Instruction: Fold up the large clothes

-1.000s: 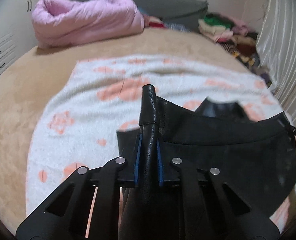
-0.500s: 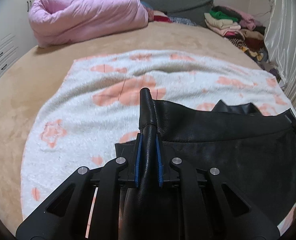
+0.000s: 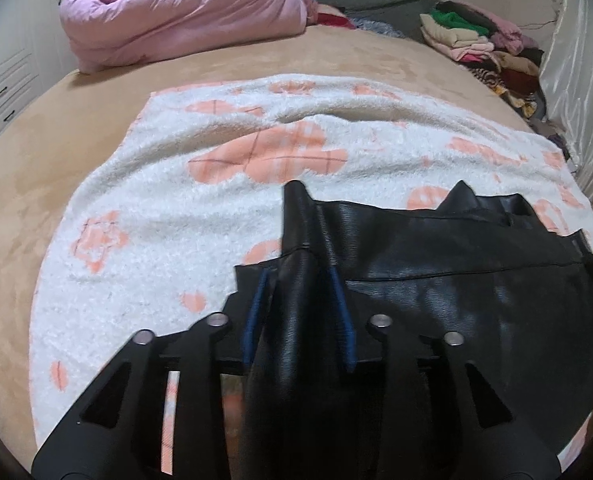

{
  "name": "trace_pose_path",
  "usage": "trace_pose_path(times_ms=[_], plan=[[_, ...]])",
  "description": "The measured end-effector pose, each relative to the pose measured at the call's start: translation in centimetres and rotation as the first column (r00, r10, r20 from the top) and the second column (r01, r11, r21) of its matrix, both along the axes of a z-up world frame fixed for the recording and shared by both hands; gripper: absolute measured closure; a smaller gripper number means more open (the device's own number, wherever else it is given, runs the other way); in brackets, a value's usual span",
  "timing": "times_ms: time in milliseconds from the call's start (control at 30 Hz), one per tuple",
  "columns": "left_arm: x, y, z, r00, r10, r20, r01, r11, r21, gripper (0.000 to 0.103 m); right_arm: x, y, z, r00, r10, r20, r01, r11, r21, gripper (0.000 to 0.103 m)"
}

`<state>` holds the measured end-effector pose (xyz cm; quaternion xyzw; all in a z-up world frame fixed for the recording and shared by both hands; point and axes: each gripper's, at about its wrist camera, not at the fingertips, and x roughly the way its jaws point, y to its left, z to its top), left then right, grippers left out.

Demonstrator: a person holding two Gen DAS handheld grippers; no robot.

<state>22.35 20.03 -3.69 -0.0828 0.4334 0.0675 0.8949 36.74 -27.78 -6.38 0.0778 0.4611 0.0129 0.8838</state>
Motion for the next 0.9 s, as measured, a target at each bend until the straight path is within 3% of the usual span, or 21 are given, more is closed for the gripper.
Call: trace_pose_path(times_ms=[33, 167, 333, 433, 500, 567, 867, 900], plan=[[-0.2, 0.1, 0.1, 1.000, 0.004, -0.002, -0.004, 1.000, 0.000, 0.071, -0.3, -0.2, 0.2, 1.000, -0.014, -0.004, 0.014, 1.000, -0.011, 0.042], [-1.0, 0.5, 0.6, 1.000, 0.018, 0.004, -0.018, 1.000, 0.019, 0.055, -2.6, -1.1, 1.1, 1.000, -0.003, 0.024, 0.002, 1.000, 0.015, 0.036], [-3.4, 1.5, 1.6, 0.999, 0.041, 0.031, -0.040, 0.999, -0.035, 0.037, -6.4, -1.5, 2.5, 0.998, 0.040, 0.042, -0.042, 0.997, 0.066, 0.016], [-5.6, 2.1, 1.8, 0.998, 0.041, 0.043, -0.035, 0.992, -0.118, 0.034, -8.9, -1.4, 3.0, 0.996, 0.069, 0.049, -0.073, 0.993, 0.091, 0.012], [-6.7, 2.3, 1.6, 0.998, 0.041, 0.043, -0.033, 0.985, -0.169, 0.026, -10.4, -1.3, 2.9, 0.995, 0.088, 0.044, -0.092, 0.990, 0.109, 0.011], [-7.6, 2.5, 1.0, 0.999, 0.032, 0.031, -0.024, 0.974, -0.227, 0.026, -11.6, -1.5, 2.5, 0.995, 0.099, 0.029, -0.102, 0.986, 0.130, 0.011], [-9.4, 1.3, -2.2, 1.000, -0.005, -0.029, -0.005, 0.938, -0.345, 0.026, -13.0, -2.7, 0.0, 0.994, 0.100, -0.046, -0.085, 0.964, 0.252, 0.011], [-9.6, 1.3, -2.3, 1.000, 0.003, -0.026, -0.012, 0.933, -0.360, 0.026, -12.9, -2.8, -0.2, 0.993, 0.104, -0.052, -0.086, 0.959, 0.270, 0.015]])
